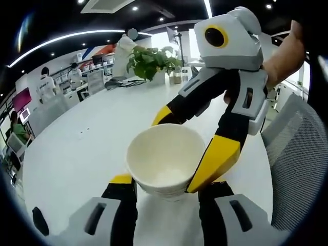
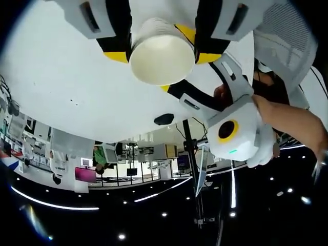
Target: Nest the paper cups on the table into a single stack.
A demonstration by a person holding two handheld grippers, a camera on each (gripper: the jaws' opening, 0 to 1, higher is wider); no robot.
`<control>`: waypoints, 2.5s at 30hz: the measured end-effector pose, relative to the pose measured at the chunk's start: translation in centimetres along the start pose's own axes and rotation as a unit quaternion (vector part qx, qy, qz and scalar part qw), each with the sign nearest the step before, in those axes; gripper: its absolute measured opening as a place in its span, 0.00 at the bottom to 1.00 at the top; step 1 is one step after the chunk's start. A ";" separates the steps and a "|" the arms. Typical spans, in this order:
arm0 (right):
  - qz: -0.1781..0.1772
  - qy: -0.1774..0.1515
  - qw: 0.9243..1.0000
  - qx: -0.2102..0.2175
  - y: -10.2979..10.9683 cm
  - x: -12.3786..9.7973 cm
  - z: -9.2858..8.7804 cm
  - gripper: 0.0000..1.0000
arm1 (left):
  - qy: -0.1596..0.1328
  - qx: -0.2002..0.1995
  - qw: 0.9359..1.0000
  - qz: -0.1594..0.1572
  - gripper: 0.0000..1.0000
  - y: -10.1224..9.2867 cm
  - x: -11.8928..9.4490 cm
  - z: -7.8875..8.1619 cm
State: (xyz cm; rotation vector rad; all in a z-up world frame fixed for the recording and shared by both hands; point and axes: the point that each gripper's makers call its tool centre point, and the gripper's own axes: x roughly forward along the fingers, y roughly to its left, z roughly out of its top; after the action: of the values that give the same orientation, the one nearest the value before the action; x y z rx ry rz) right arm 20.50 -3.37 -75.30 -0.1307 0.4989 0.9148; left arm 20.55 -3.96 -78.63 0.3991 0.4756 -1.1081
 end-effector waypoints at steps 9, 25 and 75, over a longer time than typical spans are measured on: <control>-0.009 0.008 1.000 -0.001 -0.4 0.1 -0.5 0.48 | -0.003 -0.007 1.000 0.008 0.45 0.1 0.4 -0.2; -0.023 -0.001 1.000 -0.002 -1.0 -1.4 -0.9 0.51 | -0.033 -0.045 0.998 0.018 0.52 -0.2 -1.0 0.3; -0.124 -0.064 0.990 0.007 2.6 -16.3 -7.7 0.93 | -0.153 -0.144 0.965 0.158 0.83 -5.7 -15.3 -1.9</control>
State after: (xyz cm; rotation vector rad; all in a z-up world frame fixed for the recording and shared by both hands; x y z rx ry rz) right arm 7.45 -16.00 -74.17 -0.1188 0.3604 0.6706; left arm 9.43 6.23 -72.16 0.0400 0.2807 -0.7581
